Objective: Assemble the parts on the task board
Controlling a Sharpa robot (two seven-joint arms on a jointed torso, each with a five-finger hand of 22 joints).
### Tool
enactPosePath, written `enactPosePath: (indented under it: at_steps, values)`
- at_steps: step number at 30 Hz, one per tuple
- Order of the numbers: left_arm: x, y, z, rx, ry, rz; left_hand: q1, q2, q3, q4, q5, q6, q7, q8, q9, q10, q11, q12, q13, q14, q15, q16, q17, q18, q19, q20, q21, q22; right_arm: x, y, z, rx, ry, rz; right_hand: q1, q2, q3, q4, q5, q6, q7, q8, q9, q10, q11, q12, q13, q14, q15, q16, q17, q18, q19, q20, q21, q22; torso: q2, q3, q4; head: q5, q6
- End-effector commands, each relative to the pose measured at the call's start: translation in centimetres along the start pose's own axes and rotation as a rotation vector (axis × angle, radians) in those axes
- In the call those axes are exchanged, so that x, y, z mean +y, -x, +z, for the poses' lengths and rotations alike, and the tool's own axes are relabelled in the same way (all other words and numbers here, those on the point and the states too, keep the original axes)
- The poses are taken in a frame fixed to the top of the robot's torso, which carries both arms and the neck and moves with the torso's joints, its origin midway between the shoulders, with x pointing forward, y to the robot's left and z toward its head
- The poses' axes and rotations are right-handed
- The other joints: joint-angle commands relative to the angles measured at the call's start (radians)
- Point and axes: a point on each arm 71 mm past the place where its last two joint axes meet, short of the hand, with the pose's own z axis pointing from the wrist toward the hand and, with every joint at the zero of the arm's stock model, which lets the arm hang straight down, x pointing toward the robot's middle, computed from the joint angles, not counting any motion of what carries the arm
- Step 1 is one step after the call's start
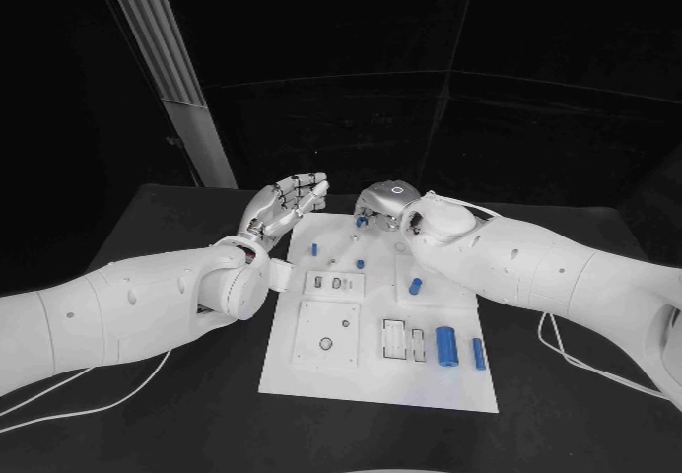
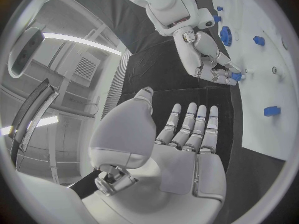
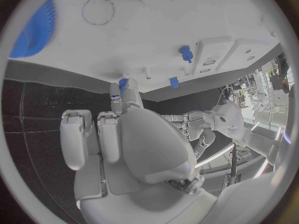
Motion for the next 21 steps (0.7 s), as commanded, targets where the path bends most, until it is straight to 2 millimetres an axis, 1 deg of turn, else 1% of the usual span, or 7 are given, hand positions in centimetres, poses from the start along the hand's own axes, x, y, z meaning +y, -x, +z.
enactPosePath:
  at_steps: [1, 10, 14, 17, 18, 19, 21]
  values:
    - [-2.41, -0.07, -0.31, 0.011, -0.329, -0.005, 0.002, 0.008, -0.001, 0.001, 0.002, -0.006, 0.144, 0.003, -0.002, -0.006, 0.004, 0.002, -0.001, 0.004, 0.005, 0.006, 0.001, 0.005, -0.007, 0.000, 0.004, 0.000, 0.04, -0.18, 0.02, 0.033, 0.003, -0.008, 0.001, 0.008, -0.001, 0.007, 0.002, 0.003, 0.004, 0.005, 0.002, 0.003, 0.007, -0.005, -0.001, 0.082, 0.007, 0.005, 0.110, -0.015, 0.108, 0.007, 0.003, 0.263, 0.000, 0.0000, -0.0010, 0.000, 0.000]
    - [-2.40, -0.05, -0.32, 0.010, -0.328, -0.004, 0.002, 0.010, -0.001, 0.001, 0.002, -0.007, 0.144, 0.004, -0.002, -0.006, 0.004, 0.003, -0.001, 0.004, 0.005, 0.006, 0.001, 0.005, -0.007, 0.000, 0.004, 0.000, 0.11, -0.23, 0.05, 0.035, 0.003, -0.007, 0.000, 0.006, -0.002, 0.008, 0.002, -0.001, 0.005, 0.000, 0.001, 0.001, 0.009, -0.010, -0.001, 0.082, 0.008, 0.004, 0.109, -0.015, 0.108, 0.008, 0.003, 0.263, 0.000, 0.0004, -0.0007, -0.001, -0.001]
    - [-2.40, -0.04, -0.33, 0.010, -0.327, -0.004, 0.002, 0.010, -0.001, 0.001, 0.002, -0.007, 0.144, 0.004, -0.002, -0.006, 0.004, 0.003, -0.001, 0.004, 0.005, 0.006, 0.001, 0.005, -0.007, 0.000, 0.004, 0.000, 0.01, -0.28, 0.09, 0.039, -0.009, -0.008, -0.013, -0.007, -0.014, 0.012, 0.001, -0.036, 0.012, -0.026, -0.003, -0.028, 0.017, -0.030, -0.002, 0.080, 0.015, 0.004, 0.103, -0.015, 0.108, 0.013, 0.003, 0.263, 0.001, 0.0002, -0.0001, -0.003, -0.002]
    - [-2.39, -0.03, -0.32, 0.010, -0.326, -0.004, 0.003, 0.011, -0.001, 0.001, 0.004, -0.007, 0.144, 0.005, -0.002, -0.007, 0.004, 0.003, -0.001, 0.004, 0.005, 0.006, 0.001, 0.005, -0.008, 0.000, 0.004, -0.001, -0.15, -0.33, 0.11, 0.046, -0.029, -0.010, -0.062, -0.034, -0.042, 0.015, 0.004, -0.128, 0.037, -0.081, -0.004, -0.104, 0.038, -0.026, -0.002, 0.078, 0.031, 0.002, 0.092, -0.015, 0.108, 0.023, 0.003, 0.263, 0.000, 0.0003, -0.0003, -0.002, -0.002]
    - [-2.39, -0.03, -0.31, 0.010, -0.326, -0.004, 0.003, 0.011, -0.001, 0.001, 0.004, -0.007, 0.144, 0.005, -0.002, -0.007, 0.004, 0.003, -0.001, 0.004, 0.005, 0.006, 0.001, 0.005, -0.008, 0.000, 0.004, -0.001, -0.21, -0.33, 0.11, 0.045, -0.035, -0.010, -0.082, -0.044, -0.051, 0.014, 0.006, -0.158, 0.040, -0.097, -0.005, -0.134, 0.043, -0.029, -0.002, 0.077, 0.036, 0.001, 0.086, -0.015, 0.108, 0.028, 0.003, 0.263, 0.001, 0.0004, 0.0000, -0.003, -0.002]
    - [-2.39, -0.03, -0.31, 0.010, -0.326, -0.004, 0.003, 0.011, -0.001, 0.001, 0.004, -0.007, 0.144, 0.005, -0.002, -0.007, 0.004, 0.003, -0.001, 0.004, 0.005, 0.006, 0.001, 0.005, -0.008, 0.000, 0.004, -0.001, -0.26, -0.32, 0.10, 0.044, -0.040, -0.010, -0.105, -0.051, -0.056, 0.007, 0.003, -0.212, 0.032, -0.102, -0.004, -0.160, 0.052, -0.029, 0.001, 0.076, 0.040, 0.001, 0.080, -0.015, 0.108, 0.035, 0.003, 0.263, 0.001, 0.0004, 0.0000, -0.003, -0.002]
    - [-2.38, -0.03, -0.29, 0.010, -0.326, -0.003, 0.003, 0.011, -0.001, 0.001, 0.004, -0.007, 0.144, 0.005, -0.002, -0.007, 0.004, 0.003, -0.001, 0.004, 0.005, 0.006, 0.001, 0.005, -0.008, 0.000, 0.004, -0.001, -0.34, -0.26, 0.09, 0.036, -0.048, -0.009, -0.130, -0.063, -0.062, 0.009, 0.004, -0.329, 0.029, -0.112, -0.012, -0.185, 0.054, -0.030, 0.001, 0.073, 0.047, -0.001, 0.067, -0.015, 0.108, 0.040, 0.003, 0.263, 0.001, 0.0004, 0.0000, -0.003, -0.002]
